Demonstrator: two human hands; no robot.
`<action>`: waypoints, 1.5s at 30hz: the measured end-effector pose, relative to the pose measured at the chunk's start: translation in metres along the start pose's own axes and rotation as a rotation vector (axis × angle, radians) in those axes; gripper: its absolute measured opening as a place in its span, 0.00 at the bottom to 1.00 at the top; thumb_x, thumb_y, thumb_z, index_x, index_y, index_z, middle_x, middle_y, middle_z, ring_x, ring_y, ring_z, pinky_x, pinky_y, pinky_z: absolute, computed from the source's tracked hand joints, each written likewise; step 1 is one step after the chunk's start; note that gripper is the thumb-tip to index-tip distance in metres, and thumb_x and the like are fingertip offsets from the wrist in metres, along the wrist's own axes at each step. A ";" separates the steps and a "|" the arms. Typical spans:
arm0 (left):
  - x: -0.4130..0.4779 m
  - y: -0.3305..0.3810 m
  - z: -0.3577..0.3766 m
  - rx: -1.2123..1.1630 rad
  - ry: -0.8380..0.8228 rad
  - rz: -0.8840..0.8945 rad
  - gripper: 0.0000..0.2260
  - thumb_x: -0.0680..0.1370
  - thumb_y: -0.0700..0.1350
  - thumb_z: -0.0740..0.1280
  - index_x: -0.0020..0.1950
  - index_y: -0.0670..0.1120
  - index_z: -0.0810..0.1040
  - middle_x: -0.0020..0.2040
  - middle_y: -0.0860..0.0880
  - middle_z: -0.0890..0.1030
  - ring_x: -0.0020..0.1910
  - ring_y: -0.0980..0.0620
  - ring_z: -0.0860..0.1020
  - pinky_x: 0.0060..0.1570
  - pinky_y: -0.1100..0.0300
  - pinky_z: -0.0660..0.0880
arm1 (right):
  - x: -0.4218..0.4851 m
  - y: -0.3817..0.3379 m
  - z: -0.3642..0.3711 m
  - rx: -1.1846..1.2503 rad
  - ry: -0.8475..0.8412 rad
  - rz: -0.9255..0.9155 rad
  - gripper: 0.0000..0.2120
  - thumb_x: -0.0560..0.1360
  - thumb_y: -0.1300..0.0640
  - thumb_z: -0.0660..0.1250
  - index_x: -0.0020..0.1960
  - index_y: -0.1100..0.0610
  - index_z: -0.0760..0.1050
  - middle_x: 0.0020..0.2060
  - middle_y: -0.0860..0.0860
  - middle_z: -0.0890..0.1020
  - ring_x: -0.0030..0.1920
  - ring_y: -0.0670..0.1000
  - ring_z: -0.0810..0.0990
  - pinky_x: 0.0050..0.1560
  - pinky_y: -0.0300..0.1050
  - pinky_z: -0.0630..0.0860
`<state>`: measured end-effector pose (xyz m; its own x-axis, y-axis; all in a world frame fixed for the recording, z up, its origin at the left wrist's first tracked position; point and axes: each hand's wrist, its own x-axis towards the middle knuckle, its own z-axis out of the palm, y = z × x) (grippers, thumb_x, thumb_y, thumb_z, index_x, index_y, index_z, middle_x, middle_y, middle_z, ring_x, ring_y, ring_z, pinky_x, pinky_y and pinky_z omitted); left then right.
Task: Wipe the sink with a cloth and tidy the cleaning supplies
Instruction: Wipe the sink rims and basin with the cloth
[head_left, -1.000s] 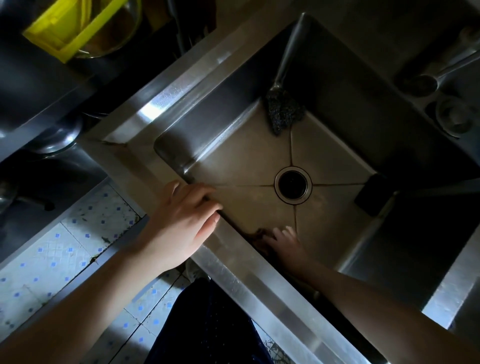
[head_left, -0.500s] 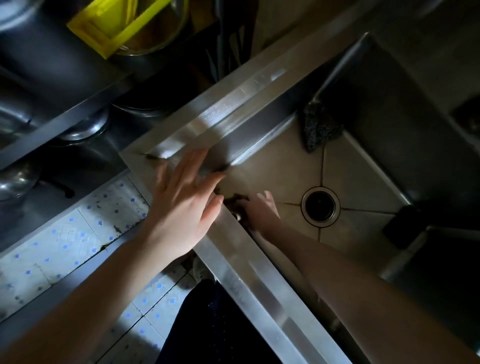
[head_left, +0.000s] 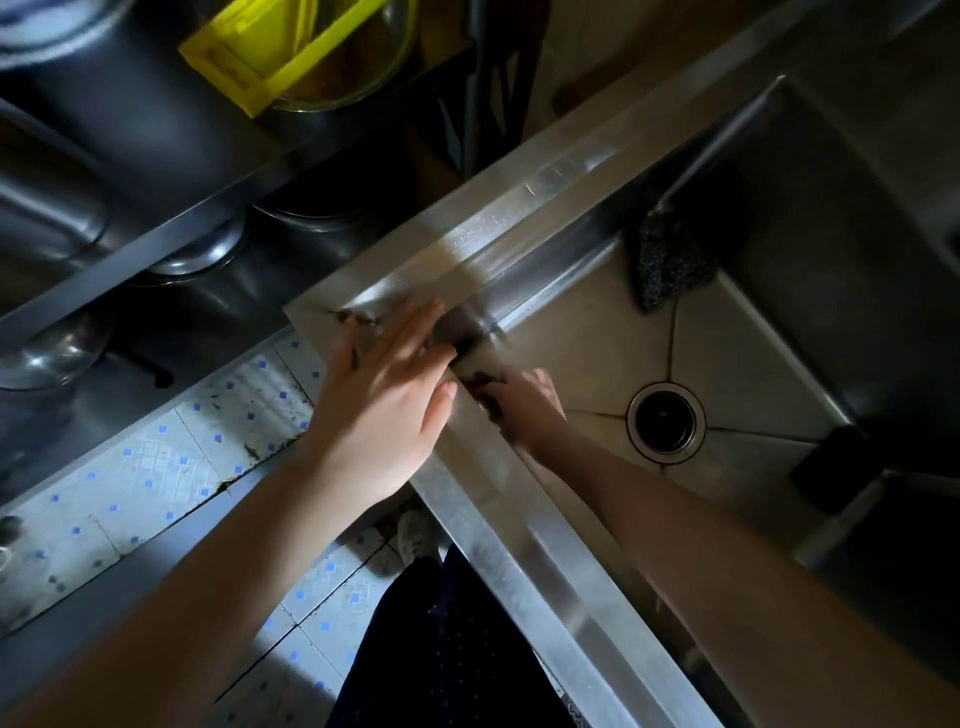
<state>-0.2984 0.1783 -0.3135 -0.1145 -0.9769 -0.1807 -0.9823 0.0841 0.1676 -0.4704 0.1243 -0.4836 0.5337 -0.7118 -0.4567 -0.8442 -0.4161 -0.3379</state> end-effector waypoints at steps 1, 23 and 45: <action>0.000 0.001 -0.001 0.006 0.007 0.008 0.13 0.78 0.48 0.57 0.56 0.48 0.78 0.73 0.45 0.65 0.71 0.47 0.65 0.66 0.44 0.59 | -0.014 0.004 0.003 -0.002 -0.012 0.000 0.12 0.74 0.52 0.64 0.56 0.44 0.78 0.52 0.49 0.79 0.52 0.54 0.76 0.55 0.47 0.64; -0.043 0.058 0.011 -0.097 0.098 0.135 0.12 0.77 0.49 0.61 0.55 0.45 0.78 0.68 0.43 0.72 0.66 0.45 0.71 0.61 0.43 0.63 | -0.128 0.053 0.042 -0.041 -0.056 0.113 0.13 0.75 0.54 0.64 0.59 0.46 0.77 0.49 0.50 0.75 0.48 0.54 0.76 0.55 0.46 0.62; -0.068 0.101 0.021 -0.145 0.052 0.114 0.12 0.77 0.51 0.58 0.51 0.49 0.80 0.58 0.46 0.76 0.61 0.46 0.73 0.60 0.42 0.64 | -0.196 0.086 0.051 -0.064 -0.273 0.051 0.17 0.77 0.53 0.61 0.66 0.47 0.72 0.63 0.48 0.73 0.58 0.51 0.76 0.62 0.45 0.62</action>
<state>-0.3929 0.2573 -0.3051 -0.2124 -0.9718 -0.1026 -0.9312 0.1695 0.3227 -0.6447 0.2569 -0.4648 0.4774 -0.5577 -0.6790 -0.8669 -0.4251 -0.2603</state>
